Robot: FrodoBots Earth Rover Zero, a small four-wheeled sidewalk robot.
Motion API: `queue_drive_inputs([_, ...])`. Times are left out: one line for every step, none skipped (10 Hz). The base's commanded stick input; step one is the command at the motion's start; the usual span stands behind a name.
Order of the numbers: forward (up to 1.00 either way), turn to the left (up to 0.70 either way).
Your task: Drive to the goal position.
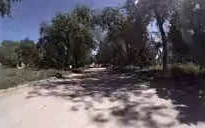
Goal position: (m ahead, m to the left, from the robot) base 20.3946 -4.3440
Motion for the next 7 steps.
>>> queue_drive_inputs([0.70, 0.01])
queue_drive_inputs([0.70, 0.01])
queue_drive_inputs([0.70, 0.01])
queue_drive_inputs([0.70, 0.01])
queue_drive_inputs([0.70, 0.01])
queue_drive_inputs([0.70, 0.01])
queue_drive_inputs([0.70, 0.01])
